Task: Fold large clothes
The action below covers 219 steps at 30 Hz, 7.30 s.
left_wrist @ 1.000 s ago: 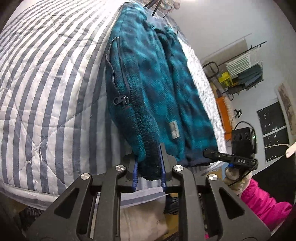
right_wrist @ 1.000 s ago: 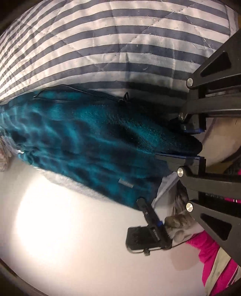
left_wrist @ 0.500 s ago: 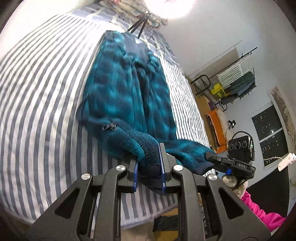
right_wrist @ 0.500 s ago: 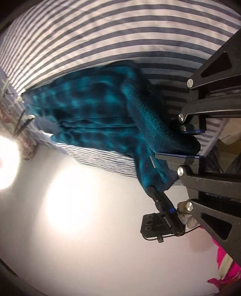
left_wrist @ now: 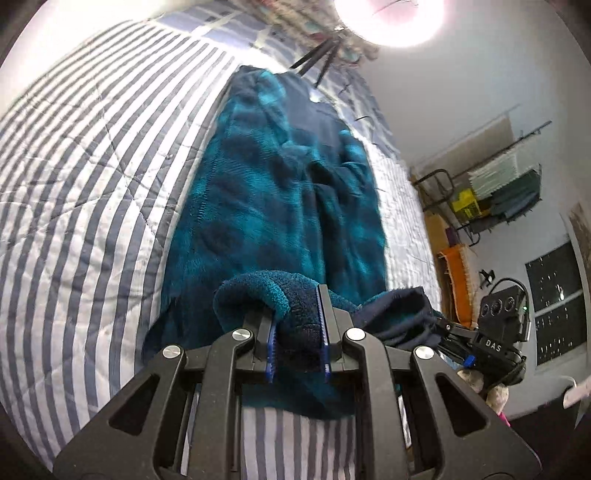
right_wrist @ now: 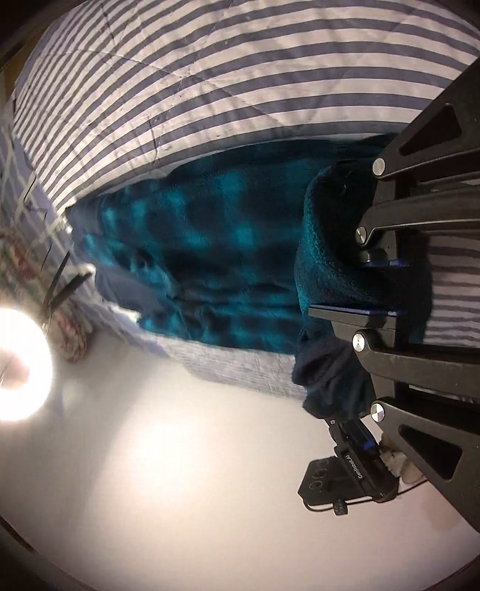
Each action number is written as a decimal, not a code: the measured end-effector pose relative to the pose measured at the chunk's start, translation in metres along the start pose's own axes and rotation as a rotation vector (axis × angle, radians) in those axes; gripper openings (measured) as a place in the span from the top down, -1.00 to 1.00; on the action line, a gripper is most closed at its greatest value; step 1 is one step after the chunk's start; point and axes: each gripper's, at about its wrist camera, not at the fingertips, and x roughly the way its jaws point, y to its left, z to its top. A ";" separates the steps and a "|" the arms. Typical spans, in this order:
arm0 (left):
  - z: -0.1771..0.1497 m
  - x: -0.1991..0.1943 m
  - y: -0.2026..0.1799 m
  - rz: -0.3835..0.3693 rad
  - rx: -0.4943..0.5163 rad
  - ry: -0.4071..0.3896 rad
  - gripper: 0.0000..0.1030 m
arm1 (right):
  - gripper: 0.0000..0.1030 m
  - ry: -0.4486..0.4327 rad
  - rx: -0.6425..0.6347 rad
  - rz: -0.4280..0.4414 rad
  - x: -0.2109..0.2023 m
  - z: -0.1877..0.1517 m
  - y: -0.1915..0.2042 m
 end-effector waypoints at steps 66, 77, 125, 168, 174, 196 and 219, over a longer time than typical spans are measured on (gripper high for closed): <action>0.006 0.011 -0.004 0.150 0.292 0.025 0.47 | 0.19 -0.080 -0.595 -0.257 -0.006 -0.005 0.061; 0.024 0.056 -0.025 0.217 0.415 0.097 0.47 | -0.17 0.113 -0.791 -0.273 0.028 0.025 0.051; 0.016 0.043 -0.011 0.249 0.509 0.081 0.46 | 0.37 0.105 -0.671 -0.356 0.037 0.003 0.041; 0.284 0.145 0.036 0.192 0.305 -0.113 -0.09 | -0.19 -0.161 -0.381 -0.254 0.073 0.262 -0.054; 0.307 0.177 0.068 0.207 0.178 -0.046 -0.09 | -0.18 -0.142 -0.211 -0.260 0.089 0.291 -0.096; 0.303 0.161 0.014 0.084 0.255 -0.123 0.88 | 0.85 -0.211 -0.277 -0.139 0.079 0.292 -0.040; 0.152 -0.020 -0.052 -0.014 0.389 -0.191 0.89 | 0.86 -0.227 -0.411 -0.123 -0.057 0.136 0.060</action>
